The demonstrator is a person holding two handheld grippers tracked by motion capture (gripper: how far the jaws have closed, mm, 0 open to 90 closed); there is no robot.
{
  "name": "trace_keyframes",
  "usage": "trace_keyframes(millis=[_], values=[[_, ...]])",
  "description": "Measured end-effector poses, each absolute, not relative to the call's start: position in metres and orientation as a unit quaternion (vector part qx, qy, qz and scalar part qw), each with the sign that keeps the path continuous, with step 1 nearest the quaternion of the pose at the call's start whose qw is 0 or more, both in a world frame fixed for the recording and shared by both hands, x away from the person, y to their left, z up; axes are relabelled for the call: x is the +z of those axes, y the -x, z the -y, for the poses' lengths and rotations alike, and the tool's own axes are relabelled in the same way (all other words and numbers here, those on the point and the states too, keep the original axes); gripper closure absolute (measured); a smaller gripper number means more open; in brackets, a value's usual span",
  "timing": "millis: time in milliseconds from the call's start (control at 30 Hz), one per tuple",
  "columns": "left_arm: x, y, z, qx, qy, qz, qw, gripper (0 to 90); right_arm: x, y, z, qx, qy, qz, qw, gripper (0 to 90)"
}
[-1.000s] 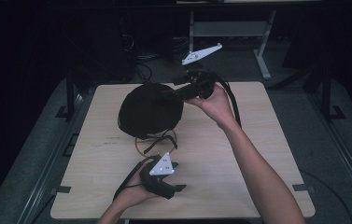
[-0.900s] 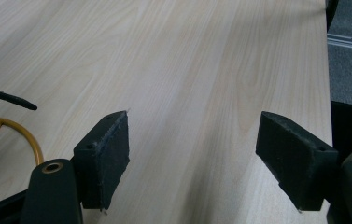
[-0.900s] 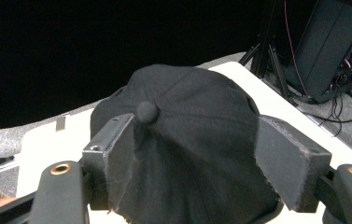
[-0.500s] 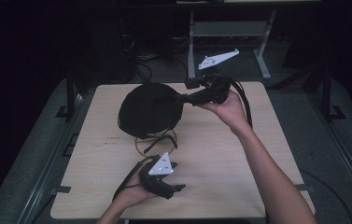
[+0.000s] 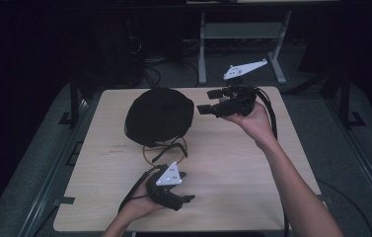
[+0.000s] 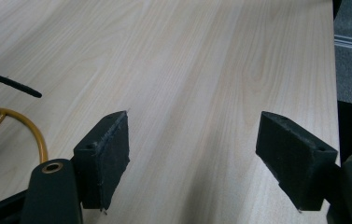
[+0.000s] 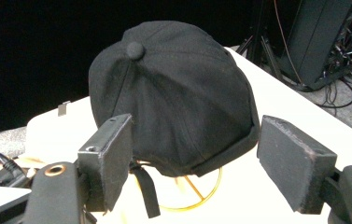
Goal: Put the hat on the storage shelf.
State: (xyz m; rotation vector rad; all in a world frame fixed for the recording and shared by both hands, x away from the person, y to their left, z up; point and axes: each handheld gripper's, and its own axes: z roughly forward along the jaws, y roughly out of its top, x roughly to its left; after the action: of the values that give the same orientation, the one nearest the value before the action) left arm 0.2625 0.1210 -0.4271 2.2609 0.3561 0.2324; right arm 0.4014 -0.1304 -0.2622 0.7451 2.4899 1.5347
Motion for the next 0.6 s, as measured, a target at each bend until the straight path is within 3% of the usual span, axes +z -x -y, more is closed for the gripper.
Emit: trace_keyframes(millis=[600], values=[[-0.430, -0.262, -0.120, 0.087, -0.900, -0.144, 0.402, 25.4, -0.290, -0.389, 0.171, 0.510, -0.272, -0.814, 0.055, 24.4]])
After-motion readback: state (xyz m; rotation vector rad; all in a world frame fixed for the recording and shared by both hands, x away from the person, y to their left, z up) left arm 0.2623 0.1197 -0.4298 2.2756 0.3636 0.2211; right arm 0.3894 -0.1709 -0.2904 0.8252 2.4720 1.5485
